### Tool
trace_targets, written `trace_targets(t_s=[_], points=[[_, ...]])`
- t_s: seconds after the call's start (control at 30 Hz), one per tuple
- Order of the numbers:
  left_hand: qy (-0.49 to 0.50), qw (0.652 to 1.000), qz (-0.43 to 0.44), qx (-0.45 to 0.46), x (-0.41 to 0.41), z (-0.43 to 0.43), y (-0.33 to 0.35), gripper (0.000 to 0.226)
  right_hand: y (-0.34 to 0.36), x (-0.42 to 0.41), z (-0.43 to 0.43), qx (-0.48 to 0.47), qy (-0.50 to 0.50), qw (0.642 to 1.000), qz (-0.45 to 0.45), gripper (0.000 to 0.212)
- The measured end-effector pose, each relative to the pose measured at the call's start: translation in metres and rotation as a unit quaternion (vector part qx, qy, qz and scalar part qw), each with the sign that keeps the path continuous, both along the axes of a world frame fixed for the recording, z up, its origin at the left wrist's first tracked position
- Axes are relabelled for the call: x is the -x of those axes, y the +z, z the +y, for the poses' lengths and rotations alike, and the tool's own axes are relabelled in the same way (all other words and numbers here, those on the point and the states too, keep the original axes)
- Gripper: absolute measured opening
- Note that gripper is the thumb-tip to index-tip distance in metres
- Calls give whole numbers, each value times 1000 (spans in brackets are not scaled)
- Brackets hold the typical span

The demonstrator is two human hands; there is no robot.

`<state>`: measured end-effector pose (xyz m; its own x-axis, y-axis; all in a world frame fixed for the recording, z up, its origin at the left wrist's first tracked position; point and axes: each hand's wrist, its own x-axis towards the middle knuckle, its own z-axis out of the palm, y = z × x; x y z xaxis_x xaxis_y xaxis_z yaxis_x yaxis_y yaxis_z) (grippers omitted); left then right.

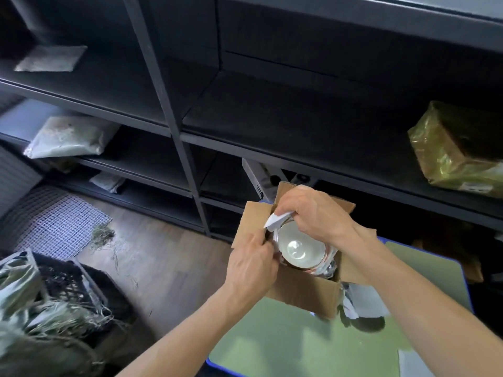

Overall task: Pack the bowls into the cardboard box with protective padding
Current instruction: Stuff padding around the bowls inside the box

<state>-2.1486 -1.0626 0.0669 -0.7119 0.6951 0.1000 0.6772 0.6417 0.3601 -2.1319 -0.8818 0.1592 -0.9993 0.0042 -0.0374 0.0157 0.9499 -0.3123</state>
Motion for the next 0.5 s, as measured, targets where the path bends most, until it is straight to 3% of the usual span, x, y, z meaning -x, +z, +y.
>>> trace_targets(t_s=[0.27, 0.5], points=[[43, 997, 63, -14, -15, 3, 1, 31, -5, 2, 13, -22, 70, 996, -52, 44], [91, 991, 88, 43, -25, 8, -3, 37, -8, -2, 17, -18, 92, 993, -70, 38]])
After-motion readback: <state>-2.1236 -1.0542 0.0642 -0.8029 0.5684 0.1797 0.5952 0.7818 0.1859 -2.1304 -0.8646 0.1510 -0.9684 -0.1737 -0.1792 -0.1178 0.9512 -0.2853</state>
